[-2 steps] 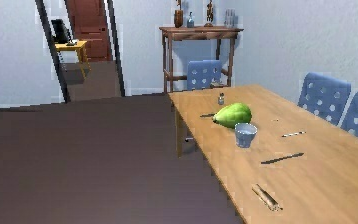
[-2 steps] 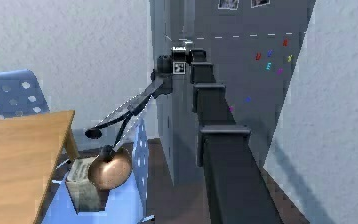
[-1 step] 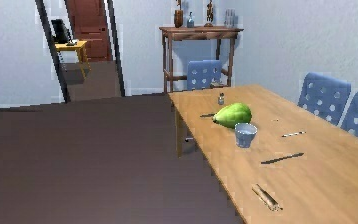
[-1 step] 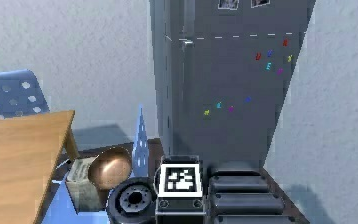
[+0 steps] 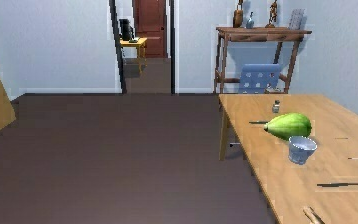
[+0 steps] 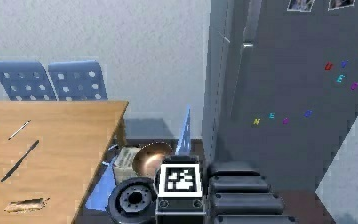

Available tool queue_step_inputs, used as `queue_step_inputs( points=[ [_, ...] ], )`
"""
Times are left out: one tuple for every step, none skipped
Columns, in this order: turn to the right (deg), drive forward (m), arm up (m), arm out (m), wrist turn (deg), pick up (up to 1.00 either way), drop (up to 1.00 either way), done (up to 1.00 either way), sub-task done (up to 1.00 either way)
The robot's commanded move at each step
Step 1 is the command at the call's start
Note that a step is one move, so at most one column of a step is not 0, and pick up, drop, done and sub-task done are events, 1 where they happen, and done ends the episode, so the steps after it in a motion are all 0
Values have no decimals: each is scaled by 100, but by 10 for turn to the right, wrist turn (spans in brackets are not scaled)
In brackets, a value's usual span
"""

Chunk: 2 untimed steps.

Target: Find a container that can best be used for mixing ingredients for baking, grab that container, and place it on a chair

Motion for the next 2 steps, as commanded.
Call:
queue_step_inputs(
  points=[
    [0,0,0,26,0,0,0,0,0],
    [0,0,0,0,450,0,0,0,0]
  ],
)
